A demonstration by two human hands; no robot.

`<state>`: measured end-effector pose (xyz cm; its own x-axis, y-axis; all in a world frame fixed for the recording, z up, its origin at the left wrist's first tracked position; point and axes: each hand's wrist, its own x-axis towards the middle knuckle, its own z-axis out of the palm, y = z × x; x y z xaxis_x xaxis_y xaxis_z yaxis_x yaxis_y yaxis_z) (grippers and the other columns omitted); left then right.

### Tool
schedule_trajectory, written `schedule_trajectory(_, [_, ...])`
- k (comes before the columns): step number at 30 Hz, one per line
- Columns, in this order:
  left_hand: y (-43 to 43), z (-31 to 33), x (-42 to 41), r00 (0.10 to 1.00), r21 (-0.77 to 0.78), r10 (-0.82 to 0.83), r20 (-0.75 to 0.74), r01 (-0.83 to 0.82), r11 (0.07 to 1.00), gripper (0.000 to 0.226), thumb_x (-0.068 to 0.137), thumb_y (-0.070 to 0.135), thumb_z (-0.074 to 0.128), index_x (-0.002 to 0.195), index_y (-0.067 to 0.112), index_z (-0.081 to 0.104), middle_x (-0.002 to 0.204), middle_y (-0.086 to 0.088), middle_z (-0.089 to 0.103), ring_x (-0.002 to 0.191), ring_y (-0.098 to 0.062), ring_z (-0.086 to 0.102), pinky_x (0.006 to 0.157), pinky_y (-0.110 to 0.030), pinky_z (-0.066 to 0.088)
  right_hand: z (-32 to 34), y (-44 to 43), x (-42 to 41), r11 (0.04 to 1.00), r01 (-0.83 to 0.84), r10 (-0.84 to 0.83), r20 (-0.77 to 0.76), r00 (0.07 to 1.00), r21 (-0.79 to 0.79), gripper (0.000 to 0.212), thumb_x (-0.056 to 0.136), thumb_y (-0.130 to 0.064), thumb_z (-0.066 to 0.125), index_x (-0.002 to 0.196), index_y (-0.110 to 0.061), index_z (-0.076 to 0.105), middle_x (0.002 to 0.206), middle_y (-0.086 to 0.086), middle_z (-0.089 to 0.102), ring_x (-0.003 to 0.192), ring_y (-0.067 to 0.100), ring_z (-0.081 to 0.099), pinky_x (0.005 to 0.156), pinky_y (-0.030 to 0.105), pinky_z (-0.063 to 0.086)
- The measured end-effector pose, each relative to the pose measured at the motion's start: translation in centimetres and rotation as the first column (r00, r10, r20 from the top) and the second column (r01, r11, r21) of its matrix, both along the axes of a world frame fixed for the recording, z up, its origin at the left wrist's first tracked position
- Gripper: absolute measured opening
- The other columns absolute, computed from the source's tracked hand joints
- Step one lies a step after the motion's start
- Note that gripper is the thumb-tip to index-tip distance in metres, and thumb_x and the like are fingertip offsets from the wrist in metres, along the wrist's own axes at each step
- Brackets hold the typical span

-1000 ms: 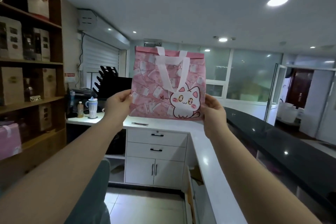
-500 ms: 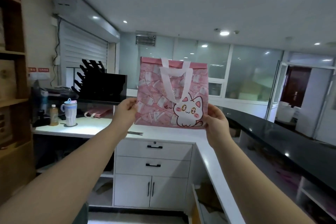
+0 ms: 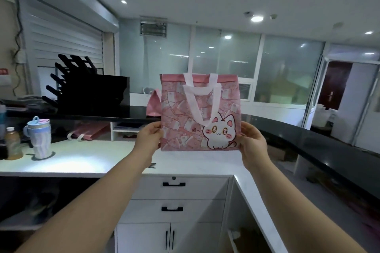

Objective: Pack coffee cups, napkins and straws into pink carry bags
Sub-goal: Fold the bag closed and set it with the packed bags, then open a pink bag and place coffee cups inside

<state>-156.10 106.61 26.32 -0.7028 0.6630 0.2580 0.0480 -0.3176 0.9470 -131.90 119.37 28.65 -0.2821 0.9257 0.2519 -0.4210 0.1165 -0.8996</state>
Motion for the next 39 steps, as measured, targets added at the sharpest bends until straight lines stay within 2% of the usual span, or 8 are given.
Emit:
schedule_trajectory(6, [11.8,0.8,-7.2,1.0,-0.073,-0.007,-0.028,0.005,0.997,0.023,0.094,0.007,0.06,0.114,0.014,0.067,0.108,-0.009,0.072,0.097,-0.029,0.068,0.086,-0.045,0.056,-0.2,13.3,-8.0,0.997,0.015,-0.019,-0.055,0.998,-0.079,0.047,0.08,0.026,0.046,0.112,-0.002,0.064,0.112,0.02,0.068,0.091,0.034,0.069,0.075,0.044,0.058])
schedule_trajectory(13, [25.7,6.1,-16.7,0.998,-0.023,0.057,0.021,-0.056,0.998,0.013,0.09,0.009,0.067,0.094,0.021,0.07,0.089,-0.001,0.076,0.076,-0.016,0.074,0.057,-0.029,0.057,4.4,28.4,-18.1,0.998,0.023,-0.027,-0.067,0.997,-0.06,0.036,0.088,0.017,0.048,0.104,-0.01,0.066,0.103,0.011,0.072,0.092,0.03,0.072,0.076,0.044,0.06])
schedule_trajectory(19, [35.7,4.7,-22.8,0.99,0.001,0.138,0.034,-0.138,0.99,0.017,0.093,0.013,0.063,0.091,0.031,0.066,0.097,0.005,0.071,0.093,-0.018,0.069,0.079,-0.037,0.058,3.5,37.2,-26.3,0.988,0.146,-0.146,0.003,0.989,0.055,0.028,0.091,0.004,0.055,0.102,-0.019,0.066,0.099,0.003,0.072,0.091,0.022,0.071,0.068,0.038,0.062])
schedule_trajectory(23, [41.6,4.4,-26.9,0.987,0.039,0.151,0.045,-0.153,0.987,0.019,0.093,0.019,0.063,0.088,0.036,0.067,0.082,0.017,0.072,0.074,-0.005,0.071,0.052,-0.021,0.055,3.2,42.2,-31.4,0.947,0.257,-0.273,0.06,0.96,0.192,0.032,0.09,0.001,0.058,0.11,-0.024,0.063,0.104,-0.004,0.068,0.095,0.013,0.066,0.059,0.02,0.057])
schedule_trajectory(27, [48.0,4.1,-30.6,0.994,0.066,0.108,0.031,-0.11,0.992,0.026,0.095,0.015,0.059,0.084,0.038,0.066,0.089,0.014,0.071,0.083,-0.01,0.071,0.069,-0.031,0.059,3.3,47.4,-35.8,0.851,0.311,-0.424,0.206,0.882,0.422,0.057,0.089,-0.002,0.06,0.14,-0.023,0.046,0.129,0.001,0.055,0.119,0.022,0.054,0.091,0.041,0.056])
schedule_trajectory(32, [56.5,2.3,-31.9,0.999,0.064,0.048,-0.006,-0.047,0.997,0.019,0.095,0.021,0.059,0.085,0.037,0.064,0.096,0.011,0.07,0.093,-0.013,0.066,0.081,-0.035,0.056,1.7,52.0,-40.7,0.906,0.144,-0.356,0.533,0.767,0.399,0.085,0.094,-0.024,0.061,0.155,-0.035,0.003,0.162,-0.008,-0.008,0.149,0.024,-0.005,0.119,0.056,0.01])
schedule_trajectory(35, [61.1,0.0,-31.0,1.0,0.04,0.025,-0.01,-0.024,0.999,0.017,0.094,0.021,0.06,0.084,0.034,0.064,0.094,0.01,0.069,0.09,-0.011,0.065,0.076,-0.028,0.053,-1.8,54.2,-42.1,0.977,-0.076,-0.016,0.422,0.906,0.2,0.071,0.095,-0.03,0.058,0.151,-0.044,0.017,0.162,-0.009,0.005,0.146,0.02,0.019,0.116,0.049,0.026])
schedule_trajectory(39, [66.2,-3.2,-30.5,1.0,-0.019,0.013,-0.006,-0.013,1.0,0.021,0.094,0.018,0.059,0.082,0.034,0.061,0.091,0.011,0.065,0.086,-0.007,0.061,0.066,-0.021,0.046,-5.0,58.3,-43.7,0.992,-0.098,0.08,0.215,0.973,0.076,0.056,0.094,-0.024,0.061,0.144,-0.04,0.041,0.145,-0.006,0.047,0.12,0.01,0.056,0.093,0.029,0.051])
